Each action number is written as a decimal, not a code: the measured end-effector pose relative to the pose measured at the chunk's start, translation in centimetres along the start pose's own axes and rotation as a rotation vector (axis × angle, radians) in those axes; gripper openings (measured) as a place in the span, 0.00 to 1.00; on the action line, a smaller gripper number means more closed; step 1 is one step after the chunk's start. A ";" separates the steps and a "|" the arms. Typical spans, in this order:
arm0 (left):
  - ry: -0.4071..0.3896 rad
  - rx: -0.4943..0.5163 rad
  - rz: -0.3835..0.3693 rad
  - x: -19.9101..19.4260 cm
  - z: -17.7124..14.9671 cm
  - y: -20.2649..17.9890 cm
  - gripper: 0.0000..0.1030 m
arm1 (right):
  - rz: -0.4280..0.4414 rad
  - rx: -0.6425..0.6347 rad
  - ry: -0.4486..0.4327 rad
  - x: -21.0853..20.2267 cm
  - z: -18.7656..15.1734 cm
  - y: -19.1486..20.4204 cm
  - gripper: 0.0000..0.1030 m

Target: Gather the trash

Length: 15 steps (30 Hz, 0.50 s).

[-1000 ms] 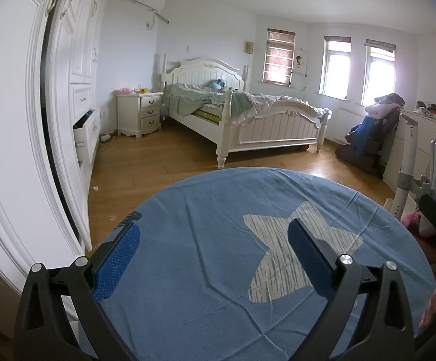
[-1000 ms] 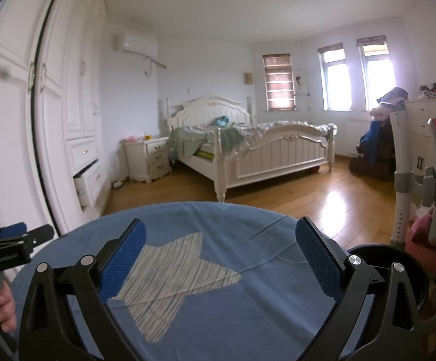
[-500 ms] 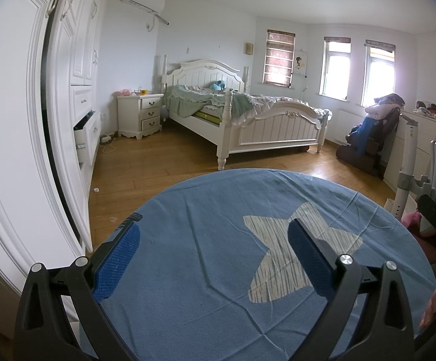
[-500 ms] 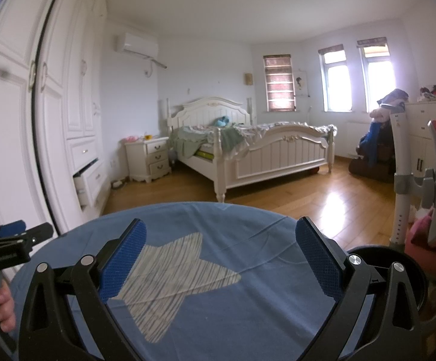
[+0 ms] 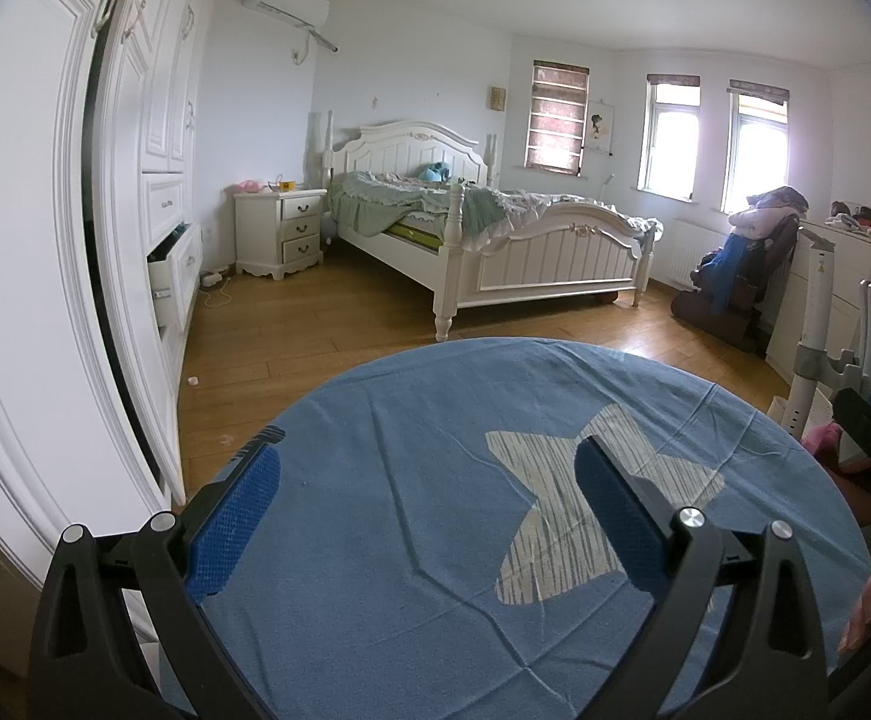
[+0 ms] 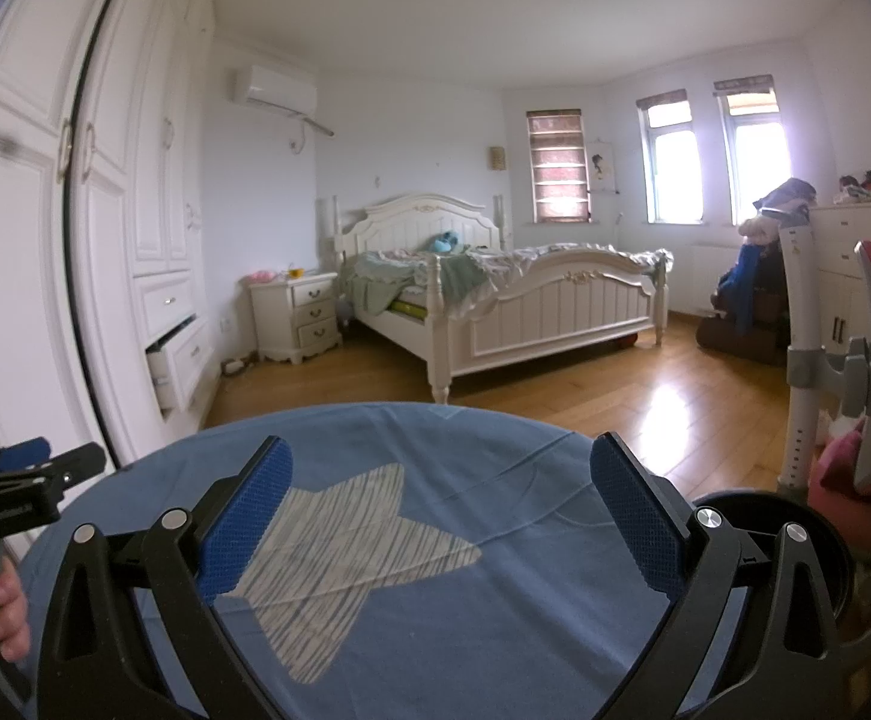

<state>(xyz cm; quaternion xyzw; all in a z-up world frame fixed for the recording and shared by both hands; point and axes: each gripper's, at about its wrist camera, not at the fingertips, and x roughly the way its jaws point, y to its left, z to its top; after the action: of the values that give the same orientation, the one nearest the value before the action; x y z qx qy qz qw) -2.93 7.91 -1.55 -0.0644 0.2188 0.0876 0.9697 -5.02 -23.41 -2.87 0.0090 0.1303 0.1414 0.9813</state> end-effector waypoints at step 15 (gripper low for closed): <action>-0.009 -0.002 -0.042 -0.6 0.4 0.3 0.95 | -0.002 -0.004 0.003 0.1 0.0 0.0 0.95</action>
<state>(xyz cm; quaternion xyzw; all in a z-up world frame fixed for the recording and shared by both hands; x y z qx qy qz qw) -3.34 8.24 -0.95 -0.0695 0.2132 0.0675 0.9722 -4.97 -23.40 -2.91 0.0067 0.1313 0.1409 0.9813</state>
